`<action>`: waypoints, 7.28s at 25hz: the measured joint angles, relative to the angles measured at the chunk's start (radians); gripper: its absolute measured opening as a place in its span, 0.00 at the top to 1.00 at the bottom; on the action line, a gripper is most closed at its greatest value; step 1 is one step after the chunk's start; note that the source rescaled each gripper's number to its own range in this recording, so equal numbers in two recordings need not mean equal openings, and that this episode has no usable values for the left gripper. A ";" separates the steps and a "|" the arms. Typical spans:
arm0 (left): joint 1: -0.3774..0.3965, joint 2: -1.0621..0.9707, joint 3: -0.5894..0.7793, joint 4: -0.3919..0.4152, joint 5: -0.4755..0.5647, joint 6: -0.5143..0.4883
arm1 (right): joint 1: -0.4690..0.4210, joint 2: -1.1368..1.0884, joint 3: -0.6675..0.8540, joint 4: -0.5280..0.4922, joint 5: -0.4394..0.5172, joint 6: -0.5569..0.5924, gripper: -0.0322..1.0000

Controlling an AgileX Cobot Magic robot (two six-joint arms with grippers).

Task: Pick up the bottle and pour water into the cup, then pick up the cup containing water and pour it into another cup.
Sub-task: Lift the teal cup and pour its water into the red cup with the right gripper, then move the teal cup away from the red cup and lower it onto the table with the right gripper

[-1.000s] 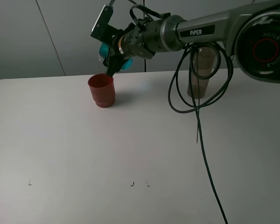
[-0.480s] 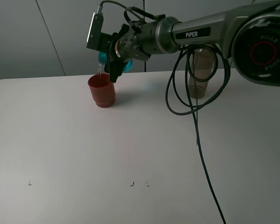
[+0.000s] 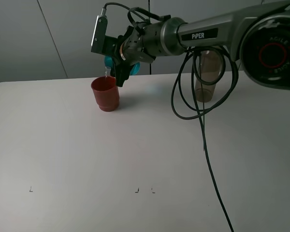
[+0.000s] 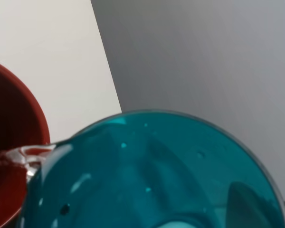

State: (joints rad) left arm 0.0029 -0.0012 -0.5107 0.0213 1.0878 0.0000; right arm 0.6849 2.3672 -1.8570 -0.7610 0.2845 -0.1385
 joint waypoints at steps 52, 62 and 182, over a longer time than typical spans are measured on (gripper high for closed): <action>0.000 0.000 0.000 0.000 0.000 0.000 | 0.012 0.000 0.000 -0.462 -0.036 -0.002 0.90; 0.000 0.000 0.000 0.000 0.000 0.000 | 0.012 0.000 -0.002 -0.575 -0.098 -0.002 0.90; 0.000 0.000 0.000 0.000 0.000 0.007 | 0.012 -0.280 -0.008 0.435 0.250 0.304 0.90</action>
State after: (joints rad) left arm 0.0029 -0.0012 -0.5107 0.0213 1.0878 0.0068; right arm 0.6968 2.0876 -1.8649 -0.3259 0.5349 0.1654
